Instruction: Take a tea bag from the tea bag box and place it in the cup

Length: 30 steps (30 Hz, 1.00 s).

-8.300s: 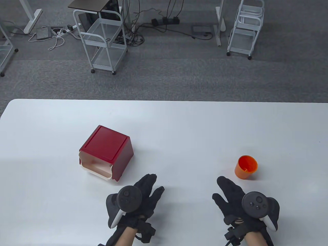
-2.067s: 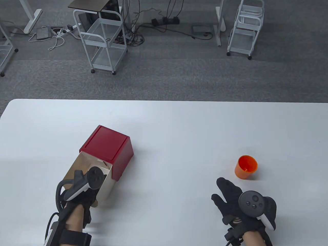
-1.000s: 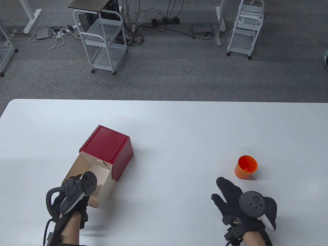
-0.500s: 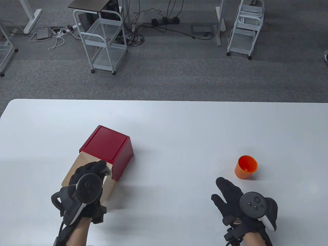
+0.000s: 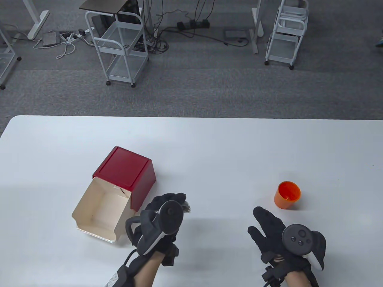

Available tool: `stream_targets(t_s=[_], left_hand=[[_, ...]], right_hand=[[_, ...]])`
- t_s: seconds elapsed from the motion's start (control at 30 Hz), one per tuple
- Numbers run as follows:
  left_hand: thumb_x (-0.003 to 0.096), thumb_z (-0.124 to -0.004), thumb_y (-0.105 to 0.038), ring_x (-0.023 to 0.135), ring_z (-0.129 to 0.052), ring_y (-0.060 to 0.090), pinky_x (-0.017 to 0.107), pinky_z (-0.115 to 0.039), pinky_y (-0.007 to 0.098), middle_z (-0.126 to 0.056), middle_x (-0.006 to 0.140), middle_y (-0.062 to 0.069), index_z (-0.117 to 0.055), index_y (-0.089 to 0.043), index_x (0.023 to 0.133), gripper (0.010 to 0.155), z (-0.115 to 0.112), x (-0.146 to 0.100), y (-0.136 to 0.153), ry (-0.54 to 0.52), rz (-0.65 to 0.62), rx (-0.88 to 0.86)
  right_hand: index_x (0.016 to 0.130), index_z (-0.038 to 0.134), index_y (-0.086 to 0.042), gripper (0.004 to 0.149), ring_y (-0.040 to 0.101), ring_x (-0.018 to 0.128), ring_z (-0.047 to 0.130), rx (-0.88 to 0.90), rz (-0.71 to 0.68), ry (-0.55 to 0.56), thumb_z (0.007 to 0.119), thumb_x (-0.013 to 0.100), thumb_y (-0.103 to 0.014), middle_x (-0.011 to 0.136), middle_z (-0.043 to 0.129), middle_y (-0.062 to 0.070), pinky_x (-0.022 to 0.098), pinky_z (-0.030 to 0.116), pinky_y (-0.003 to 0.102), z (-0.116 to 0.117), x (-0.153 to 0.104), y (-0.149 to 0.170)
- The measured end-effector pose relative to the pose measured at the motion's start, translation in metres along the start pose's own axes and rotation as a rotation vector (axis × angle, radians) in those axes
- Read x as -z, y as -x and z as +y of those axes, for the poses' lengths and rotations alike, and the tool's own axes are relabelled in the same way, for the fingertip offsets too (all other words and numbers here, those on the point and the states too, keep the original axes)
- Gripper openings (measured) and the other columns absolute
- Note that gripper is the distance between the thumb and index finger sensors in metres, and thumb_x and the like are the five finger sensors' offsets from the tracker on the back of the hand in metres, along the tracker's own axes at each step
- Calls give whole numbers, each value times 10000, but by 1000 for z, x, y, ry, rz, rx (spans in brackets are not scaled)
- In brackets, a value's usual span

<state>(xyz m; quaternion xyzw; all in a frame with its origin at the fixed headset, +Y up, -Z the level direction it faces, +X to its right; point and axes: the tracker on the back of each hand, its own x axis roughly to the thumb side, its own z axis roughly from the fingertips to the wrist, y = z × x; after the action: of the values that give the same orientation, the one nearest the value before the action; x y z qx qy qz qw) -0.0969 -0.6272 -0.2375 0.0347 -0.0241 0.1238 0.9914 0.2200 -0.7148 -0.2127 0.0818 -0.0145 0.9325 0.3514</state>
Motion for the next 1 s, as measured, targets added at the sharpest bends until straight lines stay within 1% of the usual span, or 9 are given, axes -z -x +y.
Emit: stream_targets(t_s=[0.2,0.37,0.63,0.73,0.8,0.9,1.0], left_hand=[[441,-858,-389,834,-961,174,674,-797,349,-969,900,-95,-879,-402,856,416,-34,4,-23,94,-2,-3],[445,-855,-396,839,-956,169,676,-795,345,-963,906,-101,-872,-407,861,417,-61,7,-30,181,11,-23],[446,-849,-404,848,-952,161,684,-791,339,-955,916,-107,-867,-415,865,420,-105,12,-38,315,22,70],[447,-848,-403,852,-947,163,686,-789,339,-952,919,-105,-864,-414,868,421,-116,13,-38,344,32,89],[447,-847,-404,855,-946,161,688,-788,339,-951,919,-108,-862,-416,870,424,-124,14,-39,356,32,133],[446,-846,-406,867,-937,162,695,-784,340,-939,937,-106,-856,-418,877,431,-131,15,-38,358,39,158],[446,-844,-407,893,-913,179,706,-769,352,-911,971,-90,-835,-406,904,458,-137,14,-36,385,36,171]], right_hand=[[1015,552,-125,699,550,875,661,2,4,-6,696,476,-545,1051,611,246,663,570,632,0,0,0],[1015,552,-124,699,550,876,661,0,8,-12,696,476,-545,1051,611,248,664,569,632,1,0,0],[1014,553,-124,698,549,876,661,-11,12,-27,696,476,-544,1051,611,249,663,569,633,3,1,-1],[1015,552,-125,698,549,875,663,-14,11,-29,696,476,-544,1051,611,246,663,569,633,3,1,-1],[1015,552,-123,700,550,875,661,-17,11,-31,697,475,-543,1050,611,248,663,569,633,4,1,-1],[1015,551,-125,699,551,875,661,-21,11,-35,696,475,-544,1050,612,249,663,568,633,4,1,-2],[1016,551,-124,699,550,872,665,-24,12,-39,696,476,-543,1051,611,248,663,568,633,5,2,-2]])
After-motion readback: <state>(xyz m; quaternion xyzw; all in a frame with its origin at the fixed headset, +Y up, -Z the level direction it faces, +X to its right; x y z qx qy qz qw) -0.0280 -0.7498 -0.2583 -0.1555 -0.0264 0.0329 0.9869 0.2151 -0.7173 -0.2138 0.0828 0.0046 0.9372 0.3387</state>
